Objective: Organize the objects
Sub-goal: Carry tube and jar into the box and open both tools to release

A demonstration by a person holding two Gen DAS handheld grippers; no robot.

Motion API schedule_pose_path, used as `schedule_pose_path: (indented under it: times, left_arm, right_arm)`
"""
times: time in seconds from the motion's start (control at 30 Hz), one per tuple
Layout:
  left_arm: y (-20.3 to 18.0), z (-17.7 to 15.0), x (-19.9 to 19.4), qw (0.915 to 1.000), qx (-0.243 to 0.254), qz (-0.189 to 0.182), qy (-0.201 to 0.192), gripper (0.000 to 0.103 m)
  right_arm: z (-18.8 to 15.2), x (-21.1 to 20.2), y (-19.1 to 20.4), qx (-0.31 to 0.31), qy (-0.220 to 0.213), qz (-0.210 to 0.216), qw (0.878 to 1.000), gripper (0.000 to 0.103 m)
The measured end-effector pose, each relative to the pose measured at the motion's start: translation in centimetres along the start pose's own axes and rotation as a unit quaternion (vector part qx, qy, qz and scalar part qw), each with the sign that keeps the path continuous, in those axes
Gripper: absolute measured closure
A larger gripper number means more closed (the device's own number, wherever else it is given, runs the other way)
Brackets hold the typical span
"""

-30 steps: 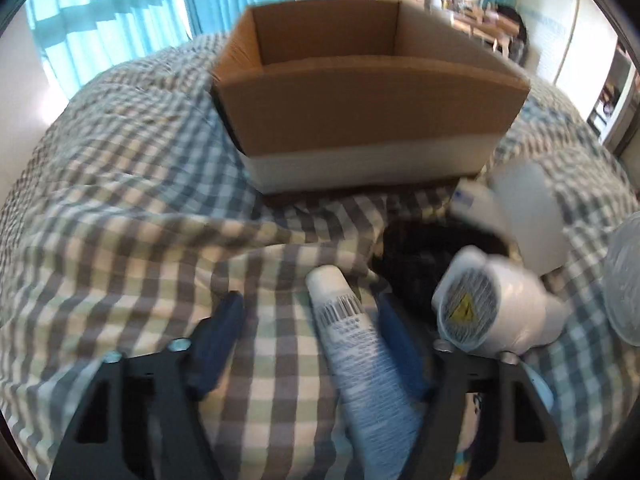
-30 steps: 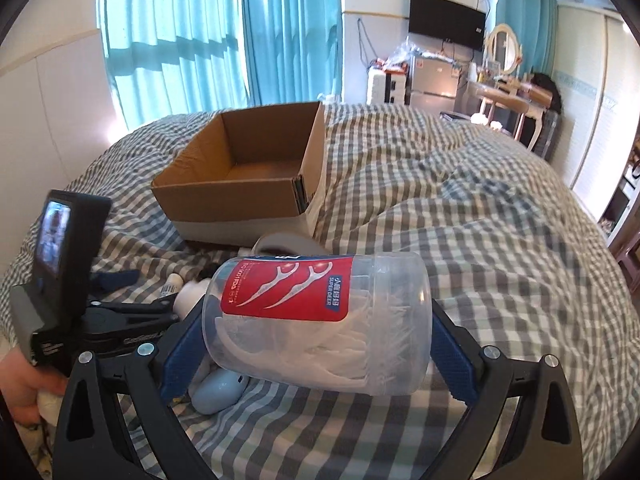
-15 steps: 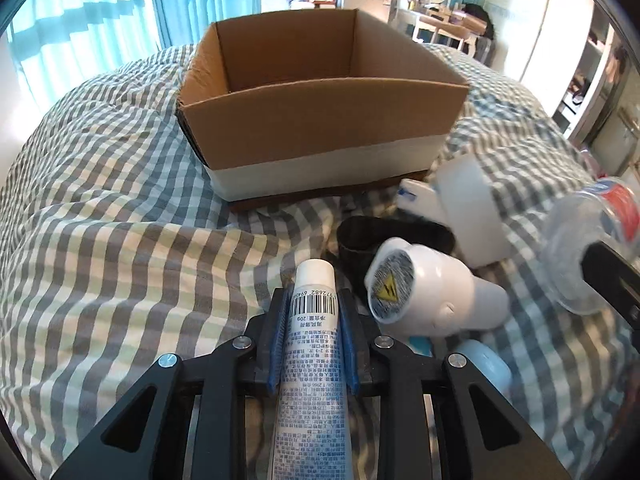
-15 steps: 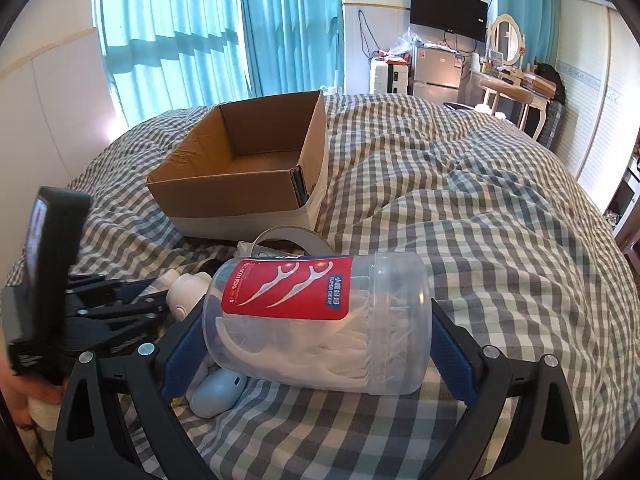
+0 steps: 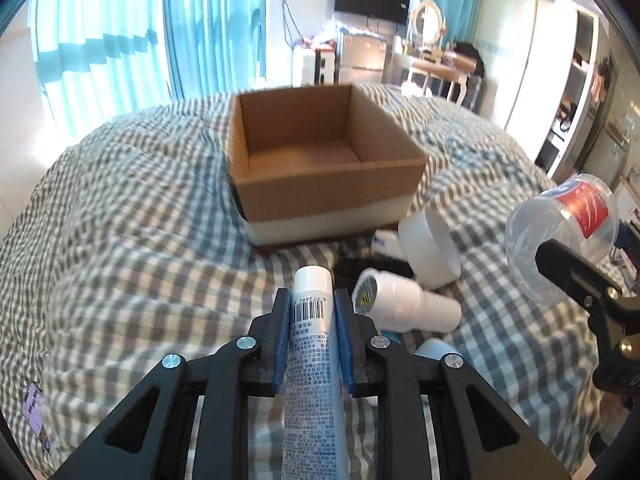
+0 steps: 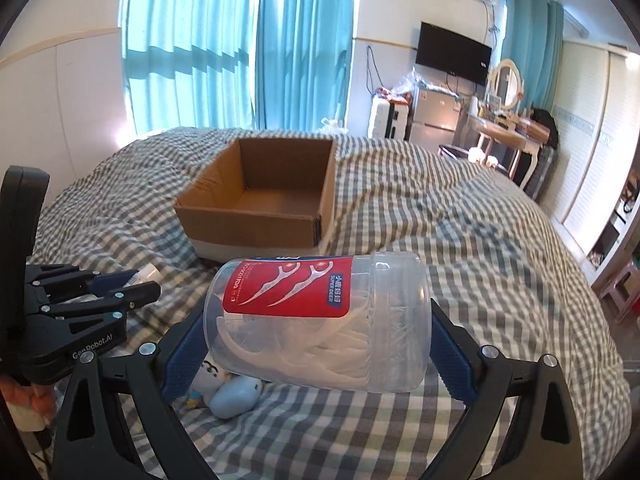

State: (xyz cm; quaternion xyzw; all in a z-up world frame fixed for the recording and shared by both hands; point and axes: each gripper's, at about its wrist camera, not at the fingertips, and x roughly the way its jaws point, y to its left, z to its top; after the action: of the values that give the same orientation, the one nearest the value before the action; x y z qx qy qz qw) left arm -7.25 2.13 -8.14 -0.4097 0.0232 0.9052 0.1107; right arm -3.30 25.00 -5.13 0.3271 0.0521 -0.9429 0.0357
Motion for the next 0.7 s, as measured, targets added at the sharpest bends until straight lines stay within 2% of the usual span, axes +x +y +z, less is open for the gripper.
schedule_pose_path:
  times: [0.2,0.3,0.43,0.5,0.6,0.7]
  left_arm:
    - [1.7,2.9,-1.0,0.9992,-0.009,0.006,-0.039,0.082]
    - [2.5,5.2,-1.0,0.9983,-0.01,0.011,-0.057,0.082]
    - [3.1,8.8,-0.7,0.9968,-0.004,0.018,-0.078,0.082]
    - [3.2,10.9,-0.1,0.9951,0.006,0.037,-0.092,0.082]
    - [4.1,13.9,1.3,0.9954,-0.005,0.02,-0.094,0.082]
    - [4.6,16.4,3.0,0.9948,0.0,0.031,-0.097,0.082]
  right_arm:
    - [2.7,0.1,0.4,0.007,-0.004,0.04,0.999,0.007]
    - [4.6,0.9,0.5,-0.004,-0.01,0.034,0.999,0.007]
    - [7.6,2.5,-0.2,0.006,-0.013,0.047,0.999,0.007]
    - [9.5,3.4,-0.4,0.002,-0.017,0.045,0.999,0.008]
    - [12.4,4.5,-0.3,-0.014,-0.03,0.033,0.999,0.008]
    - [15.3,6.0,0.0,-0.027,-0.039,0.037,0.998,0.008]
